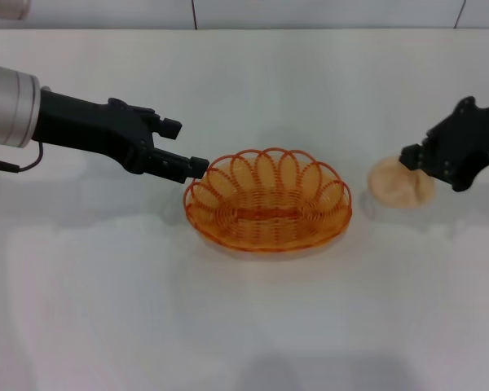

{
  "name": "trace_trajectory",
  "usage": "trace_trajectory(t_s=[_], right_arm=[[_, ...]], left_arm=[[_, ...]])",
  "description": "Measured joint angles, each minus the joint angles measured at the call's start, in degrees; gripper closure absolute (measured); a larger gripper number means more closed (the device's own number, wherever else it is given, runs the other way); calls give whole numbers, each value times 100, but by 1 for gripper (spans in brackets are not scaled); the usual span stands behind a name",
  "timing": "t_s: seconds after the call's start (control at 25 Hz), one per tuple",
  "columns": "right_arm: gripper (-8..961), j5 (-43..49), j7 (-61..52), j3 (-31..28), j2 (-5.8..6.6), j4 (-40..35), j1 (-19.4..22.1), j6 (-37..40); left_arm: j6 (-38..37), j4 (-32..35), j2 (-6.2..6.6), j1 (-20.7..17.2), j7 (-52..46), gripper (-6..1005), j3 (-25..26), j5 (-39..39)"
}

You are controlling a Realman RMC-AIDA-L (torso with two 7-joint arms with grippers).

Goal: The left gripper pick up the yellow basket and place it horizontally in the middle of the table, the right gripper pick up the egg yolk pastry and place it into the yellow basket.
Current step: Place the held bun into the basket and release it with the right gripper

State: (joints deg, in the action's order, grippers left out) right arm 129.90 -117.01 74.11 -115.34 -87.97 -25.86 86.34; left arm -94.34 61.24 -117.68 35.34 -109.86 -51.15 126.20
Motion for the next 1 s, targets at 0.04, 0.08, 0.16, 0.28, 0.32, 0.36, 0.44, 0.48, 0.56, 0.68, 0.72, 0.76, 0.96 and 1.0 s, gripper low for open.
trace_trajectory(t_s=[0.04,0.08,0.16,0.28,0.32,0.36,0.44,0.48,0.56,0.68,0.72,0.76,0.96,1.0], right_arm=[[949,-20,-15,56,-7,-1,-33,-20],[949,-33,-33,138,-13,-1,-73,-64],[949,-44,-66,344,-28,22,-159,-175],[949,-50,-147,662,-40,89,-297,-384],[949,-54,-174,743,-42,118,-342,-432],[949,-74,-200,839,-47,165,-408,-483],[948,-143,-226,1007,-56,246,-505,-586],[948,-193,-231,1094,-58,280,-533,-657],[948,-280,-235,1248,-59,345,-579,-802],[948,-425,-235,1442,-59,453,-634,-1068],[948,-458,-235,1500,-59,496,-652,-1147],[948,-480,-235,1555,-59,540,-670,-1221],[948,-600,-224,1838,-65,781,-729,-1596],[948,-633,-216,1881,-65,836,-741,-1663]], left_arm=[[10,-2,0,-7,1,120,0,0],[17,-2,1,-22,5,121,0,0],[25,0,7,-59,19,121,0,0],[28,1,10,-91,44,121,0,17],[28,-3,12,-109,53,121,0,31],[28,-5,14,-119,60,121,0,35],[26,-8,20,-155,76,121,0,38],[25,-8,22,-168,86,121,0,39],[24,-8,28,-195,106,121,0,39],[22,-6,35,-225,127,121,0,31],[21,-6,35,-227,137,122,-1,24],[21,-6,35,-229,145,122,0,21],[24,-6,35,-230,176,122,0,12],[27,-8,35,-230,181,122,-1,11]])
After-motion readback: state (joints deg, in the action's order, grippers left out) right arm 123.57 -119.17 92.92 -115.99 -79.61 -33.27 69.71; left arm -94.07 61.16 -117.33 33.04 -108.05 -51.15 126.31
